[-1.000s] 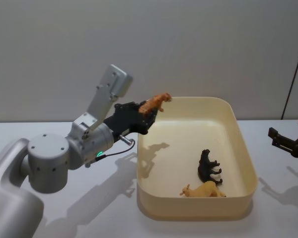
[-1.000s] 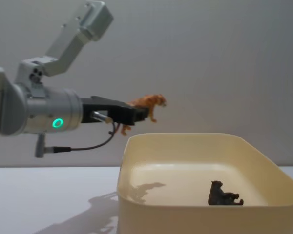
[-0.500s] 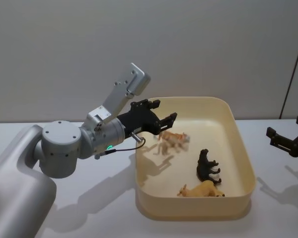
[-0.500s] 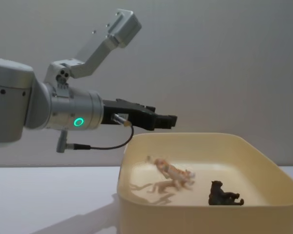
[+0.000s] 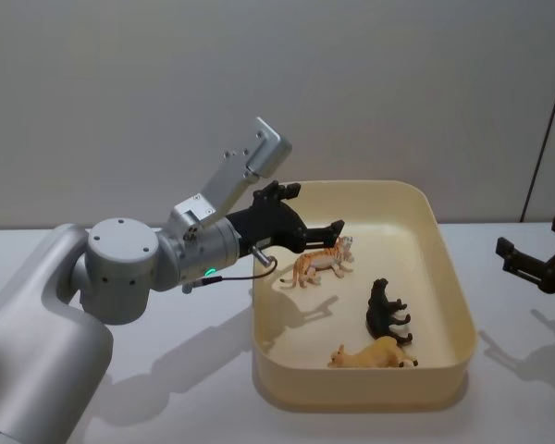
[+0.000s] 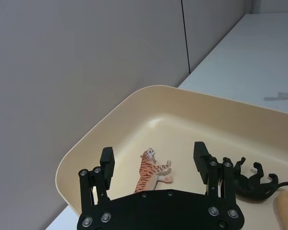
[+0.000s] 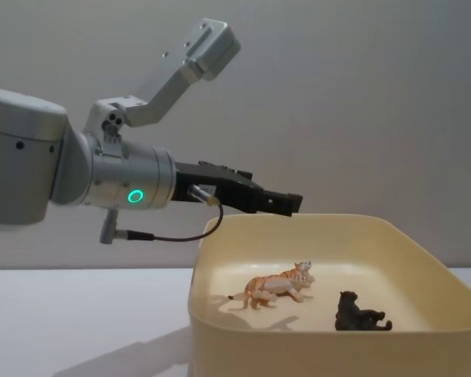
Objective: Pick up the toy alternately with two hands and place it into the central storage box.
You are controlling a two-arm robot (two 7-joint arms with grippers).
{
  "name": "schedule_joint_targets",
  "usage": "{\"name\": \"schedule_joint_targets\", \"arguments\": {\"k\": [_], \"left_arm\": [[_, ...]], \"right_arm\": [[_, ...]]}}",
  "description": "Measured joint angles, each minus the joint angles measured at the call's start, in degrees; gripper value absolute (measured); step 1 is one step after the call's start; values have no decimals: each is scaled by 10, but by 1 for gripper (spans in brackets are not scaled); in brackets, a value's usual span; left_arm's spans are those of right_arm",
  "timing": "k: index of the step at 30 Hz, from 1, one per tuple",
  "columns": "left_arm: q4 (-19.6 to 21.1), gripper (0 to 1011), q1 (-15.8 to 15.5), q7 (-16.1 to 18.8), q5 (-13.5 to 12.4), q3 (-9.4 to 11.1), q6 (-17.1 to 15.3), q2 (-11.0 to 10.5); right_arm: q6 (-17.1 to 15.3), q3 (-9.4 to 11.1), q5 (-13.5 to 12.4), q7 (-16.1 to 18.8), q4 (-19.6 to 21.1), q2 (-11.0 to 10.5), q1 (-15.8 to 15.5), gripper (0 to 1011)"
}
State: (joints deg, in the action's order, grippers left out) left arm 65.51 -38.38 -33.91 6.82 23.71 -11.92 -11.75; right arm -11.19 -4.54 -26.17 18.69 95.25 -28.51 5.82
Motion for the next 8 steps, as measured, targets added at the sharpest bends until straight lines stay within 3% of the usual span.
{"name": "schedule_joint_targets", "arguments": {"k": [8], "left_arm": [[-6,1001,-4,-6,-3,1,1,2]], "right_arm": [[0,0,0,0,0,0,0,1001]]}}
